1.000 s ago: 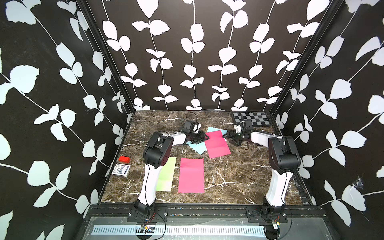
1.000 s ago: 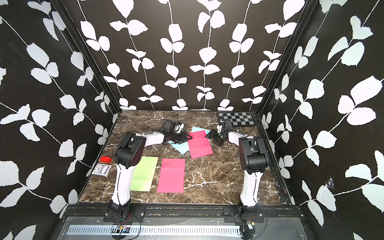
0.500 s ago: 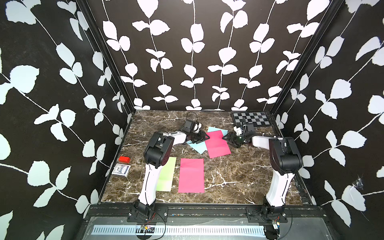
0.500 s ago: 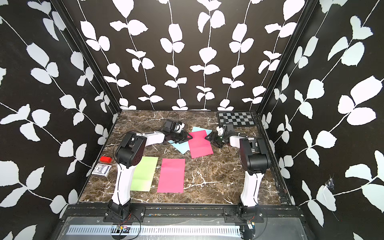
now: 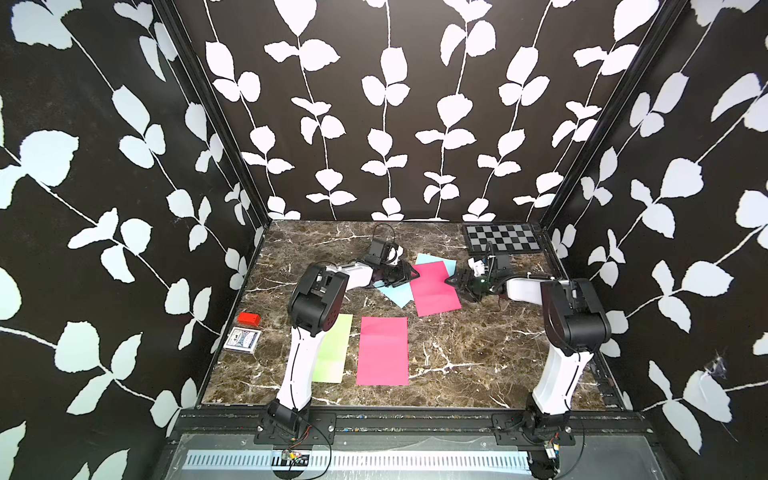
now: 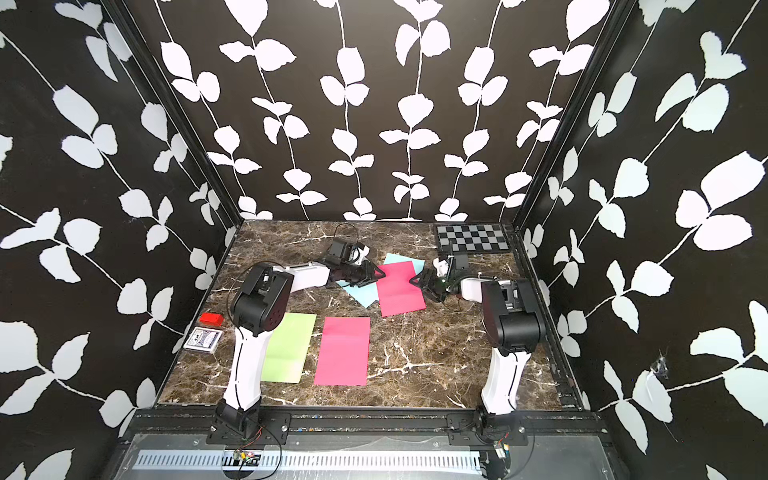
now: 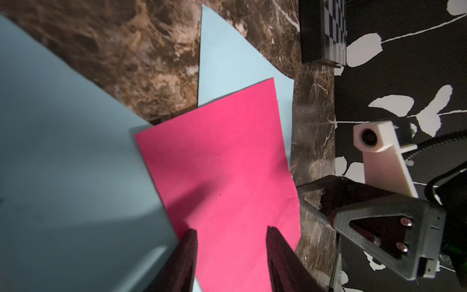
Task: Sort the scattered colored papers by color
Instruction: Pick up the colored paper from the center of the board.
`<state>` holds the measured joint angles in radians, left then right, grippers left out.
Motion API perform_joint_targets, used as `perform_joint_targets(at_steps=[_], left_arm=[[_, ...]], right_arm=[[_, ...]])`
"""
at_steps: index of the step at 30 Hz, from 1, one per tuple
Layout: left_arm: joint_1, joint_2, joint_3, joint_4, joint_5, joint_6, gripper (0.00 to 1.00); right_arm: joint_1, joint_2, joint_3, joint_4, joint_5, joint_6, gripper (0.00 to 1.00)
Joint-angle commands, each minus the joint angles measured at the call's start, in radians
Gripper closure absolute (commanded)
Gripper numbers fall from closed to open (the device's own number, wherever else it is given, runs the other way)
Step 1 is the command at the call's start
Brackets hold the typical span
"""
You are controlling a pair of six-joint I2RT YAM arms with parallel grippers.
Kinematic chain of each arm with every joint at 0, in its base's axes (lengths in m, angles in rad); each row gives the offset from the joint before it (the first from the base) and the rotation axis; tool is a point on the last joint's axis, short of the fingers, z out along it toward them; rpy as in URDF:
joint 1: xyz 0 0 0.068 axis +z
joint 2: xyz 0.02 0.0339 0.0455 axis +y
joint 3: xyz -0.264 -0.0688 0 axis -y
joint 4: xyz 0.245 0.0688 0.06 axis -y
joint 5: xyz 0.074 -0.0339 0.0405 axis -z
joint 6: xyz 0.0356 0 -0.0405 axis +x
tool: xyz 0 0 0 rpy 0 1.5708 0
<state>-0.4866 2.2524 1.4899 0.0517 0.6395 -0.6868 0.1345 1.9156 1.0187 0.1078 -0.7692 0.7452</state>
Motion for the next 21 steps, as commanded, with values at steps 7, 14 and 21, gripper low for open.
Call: perform_joint_targets(at_steps=[7,14,21], left_arm=[[-0.005,0.025,0.008,-0.055,-0.011,0.016,0.53],[-0.005,0.030,0.009,-0.052,-0.008,0.013,0.53],[-0.005,0.032,0.006,-0.052,-0.005,0.013,0.53]], right_arm=[[0.000,-0.060,-0.027,0.136,-0.074,0.106,0.34],[0.005,-0.051,-0.040,0.204,-0.094,0.158,0.35],[0.004,-0.034,-0.062,0.179,-0.076,0.160,0.36]])
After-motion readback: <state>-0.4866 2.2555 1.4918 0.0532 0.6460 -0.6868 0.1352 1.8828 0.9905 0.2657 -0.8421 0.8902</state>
